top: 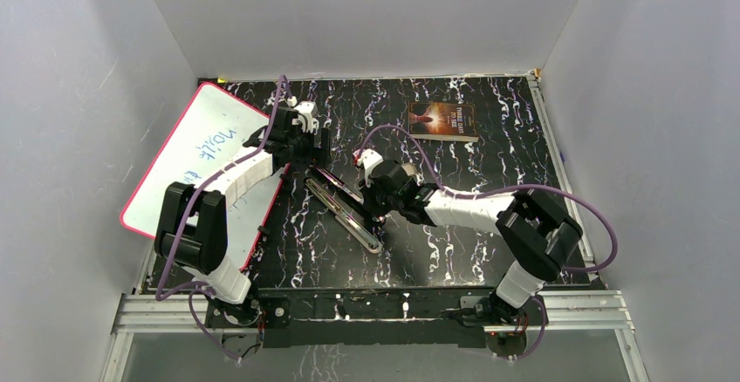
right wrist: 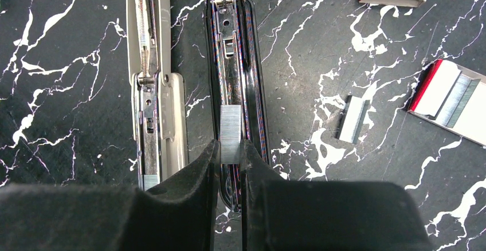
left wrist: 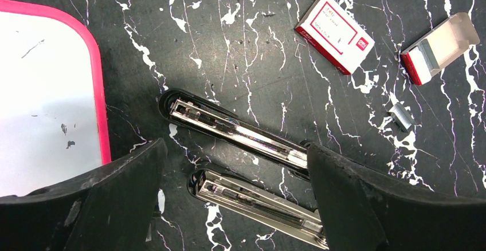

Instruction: Load the staples into the stapler

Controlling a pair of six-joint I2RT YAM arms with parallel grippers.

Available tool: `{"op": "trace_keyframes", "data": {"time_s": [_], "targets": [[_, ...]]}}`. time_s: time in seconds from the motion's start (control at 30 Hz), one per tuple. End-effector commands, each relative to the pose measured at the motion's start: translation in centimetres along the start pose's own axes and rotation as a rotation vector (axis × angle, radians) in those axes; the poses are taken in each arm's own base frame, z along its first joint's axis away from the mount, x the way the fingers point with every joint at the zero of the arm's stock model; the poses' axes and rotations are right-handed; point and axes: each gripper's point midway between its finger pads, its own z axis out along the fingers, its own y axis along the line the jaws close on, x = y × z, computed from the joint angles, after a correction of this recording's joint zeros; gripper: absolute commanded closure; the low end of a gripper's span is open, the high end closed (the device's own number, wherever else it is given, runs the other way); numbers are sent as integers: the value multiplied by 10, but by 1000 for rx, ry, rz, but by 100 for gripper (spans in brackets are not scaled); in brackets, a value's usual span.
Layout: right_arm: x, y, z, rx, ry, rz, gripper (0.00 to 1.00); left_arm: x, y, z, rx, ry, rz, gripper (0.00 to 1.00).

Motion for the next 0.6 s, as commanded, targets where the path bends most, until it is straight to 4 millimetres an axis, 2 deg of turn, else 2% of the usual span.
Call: {"op": "trace_keyframes", "data": {"time_s": [0.0,0.3,0.57], "targets": [[-9,-2,1,9,-4,8,100,-12,-3,-5,14,-21,3,9],[-3,-3,0,18,27,6,100,-11,-2,-6,11,-21,3,9],[-30,4,-12,-15,-72,-1,100,-12,-3,-6,11,-21,4,9]]}}
